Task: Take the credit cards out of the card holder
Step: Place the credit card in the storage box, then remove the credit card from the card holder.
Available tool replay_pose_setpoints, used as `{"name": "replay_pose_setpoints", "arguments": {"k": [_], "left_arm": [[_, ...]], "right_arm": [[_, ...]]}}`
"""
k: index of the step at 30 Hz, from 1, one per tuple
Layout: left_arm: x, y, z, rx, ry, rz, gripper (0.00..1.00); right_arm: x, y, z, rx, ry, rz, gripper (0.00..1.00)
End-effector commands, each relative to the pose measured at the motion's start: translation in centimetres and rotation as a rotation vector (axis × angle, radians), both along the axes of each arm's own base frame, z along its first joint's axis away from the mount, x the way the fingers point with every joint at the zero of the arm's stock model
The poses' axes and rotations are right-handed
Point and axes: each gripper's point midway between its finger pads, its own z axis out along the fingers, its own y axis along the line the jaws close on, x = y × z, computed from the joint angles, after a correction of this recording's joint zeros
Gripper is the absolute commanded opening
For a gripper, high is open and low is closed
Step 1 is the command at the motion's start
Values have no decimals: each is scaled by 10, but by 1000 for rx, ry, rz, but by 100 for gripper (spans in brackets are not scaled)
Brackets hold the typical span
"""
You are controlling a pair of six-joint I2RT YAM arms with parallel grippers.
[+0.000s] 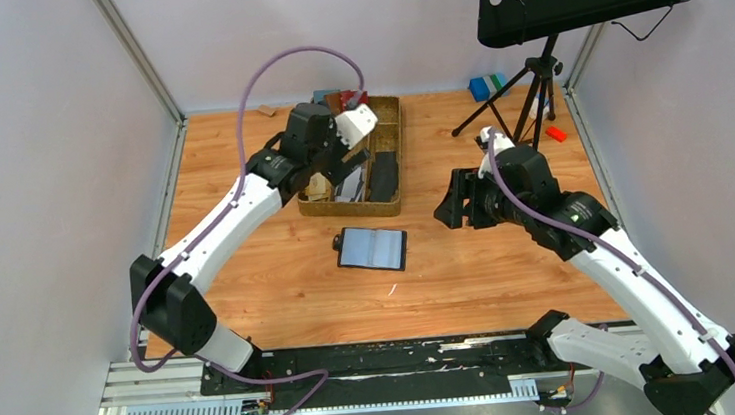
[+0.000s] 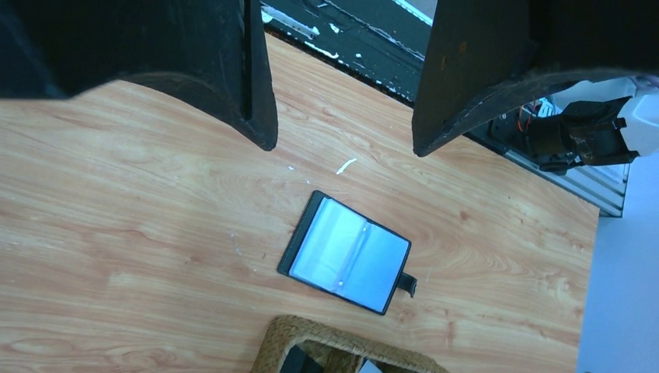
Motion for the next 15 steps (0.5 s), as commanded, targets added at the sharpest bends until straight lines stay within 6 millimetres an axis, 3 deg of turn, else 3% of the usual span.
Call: {"name": "replay_pose_setpoints", "arguments": {"k": [1,4,7,10,15], "left_arm": [[-27,26,-10,-239,195,411,100],[-54,34,-35,-274,386,543,100],[-91,27,-73,-341,568,570,100],[-121,21,-96,-444,661,567,99],[-142,34,-120,-482,664,616,98]], "right_arm": [[8,25,1,112,8,40,67],[10,36,-10,167,45,49,76],[8,45,-41,182,156,50,83],[4,58,-71,184,257,114,84],[14,70,-113,190,374,78,80]]}}
